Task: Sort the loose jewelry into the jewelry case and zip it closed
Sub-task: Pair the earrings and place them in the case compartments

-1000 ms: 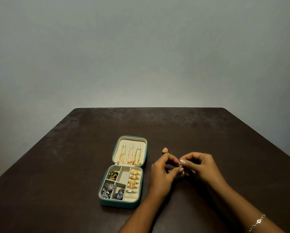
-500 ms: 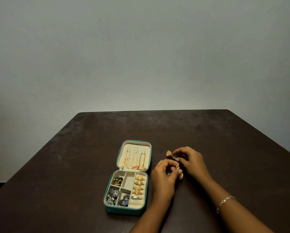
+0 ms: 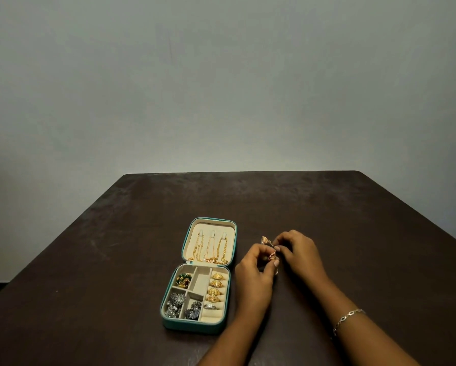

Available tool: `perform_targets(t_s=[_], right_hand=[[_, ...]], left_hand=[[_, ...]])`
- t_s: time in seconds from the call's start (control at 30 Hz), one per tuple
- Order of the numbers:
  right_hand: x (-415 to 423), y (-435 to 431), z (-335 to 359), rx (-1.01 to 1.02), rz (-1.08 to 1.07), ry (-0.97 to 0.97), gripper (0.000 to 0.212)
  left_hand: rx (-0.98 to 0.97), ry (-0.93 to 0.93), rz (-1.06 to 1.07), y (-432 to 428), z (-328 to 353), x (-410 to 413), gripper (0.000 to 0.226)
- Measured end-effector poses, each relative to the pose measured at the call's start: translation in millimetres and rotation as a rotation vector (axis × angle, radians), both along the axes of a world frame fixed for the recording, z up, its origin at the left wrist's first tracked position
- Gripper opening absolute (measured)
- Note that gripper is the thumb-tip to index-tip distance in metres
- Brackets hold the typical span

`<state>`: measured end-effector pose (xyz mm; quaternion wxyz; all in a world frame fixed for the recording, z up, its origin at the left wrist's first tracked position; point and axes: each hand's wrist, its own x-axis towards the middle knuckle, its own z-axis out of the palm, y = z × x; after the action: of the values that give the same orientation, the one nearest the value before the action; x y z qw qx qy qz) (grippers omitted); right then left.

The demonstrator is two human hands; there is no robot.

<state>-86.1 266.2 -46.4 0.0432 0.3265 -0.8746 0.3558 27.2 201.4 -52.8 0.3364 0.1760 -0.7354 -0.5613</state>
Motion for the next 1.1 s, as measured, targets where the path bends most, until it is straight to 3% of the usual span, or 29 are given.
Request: perform_targets(t_s=[0.2,0.53,0.73,0.97,1.1], right_hand=[[4,14,3,-0.214,0.110,-0.147,0.010],[10,23,5,-0.352,0.309,-0.224,0.018],[13,22,6,-0.462,0.322,-0.305,0.020],[19,26,2,-0.557,0.342,-0.492,0.019],[23,30,2,-0.574,0.314,-0.485,0.014]], left_hand=[[-0.009,0.043,0.047,-1,-3,0,0.017],[0.050,0.064,0.001,1,3,3,0.015],[0.115,0.049,-0.027,0,4,2,0.025],[0.151,0.032,-0.035,-1,3,2,0.021],[0.148,0.011,-0.028,3,7,5,0.020]])
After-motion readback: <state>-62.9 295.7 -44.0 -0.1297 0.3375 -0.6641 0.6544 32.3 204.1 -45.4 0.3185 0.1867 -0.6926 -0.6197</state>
